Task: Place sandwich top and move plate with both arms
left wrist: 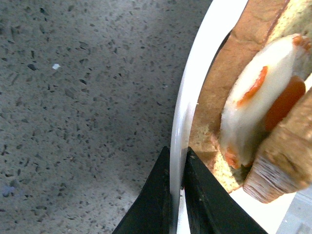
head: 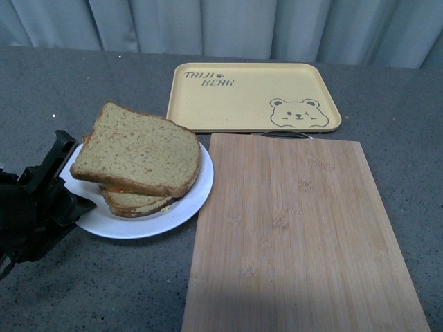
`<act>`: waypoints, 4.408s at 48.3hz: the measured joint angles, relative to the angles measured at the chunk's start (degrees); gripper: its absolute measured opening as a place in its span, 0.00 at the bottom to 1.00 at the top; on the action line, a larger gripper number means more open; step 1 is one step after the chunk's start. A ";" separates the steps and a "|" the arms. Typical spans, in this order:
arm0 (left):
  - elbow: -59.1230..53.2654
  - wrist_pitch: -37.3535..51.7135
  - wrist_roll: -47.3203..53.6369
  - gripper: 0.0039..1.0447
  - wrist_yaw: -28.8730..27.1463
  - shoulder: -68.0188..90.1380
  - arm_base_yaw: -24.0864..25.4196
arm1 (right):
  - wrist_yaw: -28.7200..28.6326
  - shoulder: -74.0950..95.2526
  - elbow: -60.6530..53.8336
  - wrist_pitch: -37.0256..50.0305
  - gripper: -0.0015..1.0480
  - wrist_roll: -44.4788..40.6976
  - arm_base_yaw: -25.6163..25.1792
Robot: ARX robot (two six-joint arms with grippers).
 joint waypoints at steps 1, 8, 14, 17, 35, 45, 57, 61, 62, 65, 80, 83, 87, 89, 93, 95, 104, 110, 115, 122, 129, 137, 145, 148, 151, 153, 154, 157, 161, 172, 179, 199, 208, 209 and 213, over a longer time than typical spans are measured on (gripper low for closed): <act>-0.13 0.17 -0.13 0.05 0.20 -0.20 0.00 | 0.02 0.00 0.00 0.00 0.91 0.00 0.00; -2.75 3.56 -2.67 0.04 3.02 -3.06 0.24 | 0.02 0.00 0.00 0.00 0.91 0.00 0.00; -5.01 5.90 -4.50 0.03 5.29 -5.97 0.24 | 0.02 0.00 0.00 0.00 0.91 0.00 0.00; -5.66 6.49 -5.07 0.03 5.86 -6.67 0.20 | 0.00 0.00 0.00 0.00 0.91 0.00 0.00; 5.90 7.41 -10.93 0.03 3.91 -5.64 -6.54 | 0.00 0.00 0.00 0.00 0.91 0.00 0.00; 17.57 4.83 -14.36 0.03 0.22 1.46 -11.41 | 0.02 0.00 0.00 0.00 0.91 0.00 0.00; 41.64 -4.26 -19.45 0.03 -3.91 17.75 -15.65 | 0.02 0.00 0.00 0.00 0.91 0.00 0.00; 48.04 -6.84 -20.22 0.03 -4.17 22.25 -15.93 | 0.02 0.00 0.00 0.00 0.91 0.00 0.00; 49.75 -7.69 -20.57 0.03 -4.28 23.37 -15.96 | 0.02 0.00 0.00 0.00 0.91 0.00 0.00; 53.86 -9.42 -20.63 0.03 -4.37 26.01 -15.93 | 0.02 0.00 0.00 0.00 0.91 0.00 0.00; 62.55 -15.17 -20.24 0.03 -4.96 30.71 -15.23 | 0.02 0.00 0.00 0.00 0.91 0.00 0.00; 62.79 -15.56 -19.67 0.07 -4.70 30.71 -15.02 | 0.02 0.00 0.00 0.00 0.91 0.00 0.00; 63.39 -17.03 -19.10 0.24 -4.72 30.62 -14.69 | 0.02 0.00 0.00 0.00 0.91 0.00 0.00; 63.39 -17.05 -19.26 0.31 -4.46 30.58 -14.56 | 0.02 0.00 0.00 0.00 0.91 0.00 0.00; 63.17 -17.18 -19.23 0.43 -4.09 30.34 -14.29 | 0.02 0.00 0.00 0.00 0.91 0.00 0.00; 62.53 -17.25 -19.21 0.51 -4.09 29.81 -14.19 | 0.02 0.00 0.00 0.00 0.91 0.00 0.00; 57.53 -18.01 -15.32 0.85 -5.03 23.34 -13.35 | 0.02 0.00 0.00 0.00 0.91 0.00 0.00; 54.05 -18.10 -8.59 0.95 -8.39 18.49 -13.05 | 0.02 0.00 0.00 0.00 0.91 0.00 0.00; 50.10 -16.81 -0.87 0.94 -11.41 14.01 -12.96 | 0.02 0.00 0.00 0.00 0.91 0.00 0.00; 38.25 -9.29 24.59 0.94 -17.62 4.39 -14.43 | 0.00 0.00 0.00 0.00 0.91 0.00 0.00; 25.16 10.12 43.52 0.81 -28.28 0.79 -16.15 | -0.02 0.00 0.00 0.00 0.91 0.00 0.00; 7.04 32.63 55.52 0.51 -27.15 -7.52 -11.41 | 0.07 0.00 0.00 0.00 0.91 0.00 0.00; -3.52 34.14 57.53 0.22 -23.28 -17.05 -6.88 | -0.02 0.00 0.00 0.00 0.91 0.00 0.00; -6.86 34.10 57.72 0.11 -21.97 -19.82 -5.38 | 0.00 0.00 0.00 0.00 0.91 0.00 0.00; -10.14 33.62 57.92 0.04 -20.31 -23.52 -4.07 | 0.02 0.00 0.00 0.00 0.91 0.00 0.00; -11.76 33.16 57.96 0.03 -19.23 -25.90 -3.37 | 0.02 0.00 0.00 0.00 0.91 0.00 0.00; -12.57 32.83 58.03 0.03 -18.64 -27.12 -3.02 | 0.02 0.00 0.00 0.00 0.91 0.00 0.00; -13.94 32.17 58.16 0.03 -18.10 -29.16 -2.29 | 0.02 0.00 0.00 0.00 0.91 0.00 0.00; -15.78 31.04 58.16 0.03 -17.25 -31.87 -1.20 | 0.02 0.00 0.00 0.00 0.91 0.00 0.00; -20.26 26.40 58.36 0.03 -15.06 -40.79 1.44 | 0.02 0.00 0.00 0.00 0.91 0.00 0.00; -22.56 22.03 58.45 0.03 -13.53 -47.41 2.73 | 0.02 0.00 0.00 0.00 0.91 0.00 0.00; -25.81 7.69 58.58 0.03 -8.33 -65.31 8.07 | 0.02 0.00 0.00 0.00 0.91 0.00 0.00; -25.86 0.04 58.58 0.03 -8.35 -74.07 8.09 | 0.00 0.00 0.00 0.00 0.91 0.00 0.00; -25.88 -0.70 58.58 0.03 -8.33 -74.86 8.09 | 0.02 0.00 0.00 0.00 0.91 0.00 0.00; -25.88 -3.37 58.58 0.03 -8.35 -77.70 8.09 | 0.02 0.00 0.00 0.00 0.91 0.00 0.00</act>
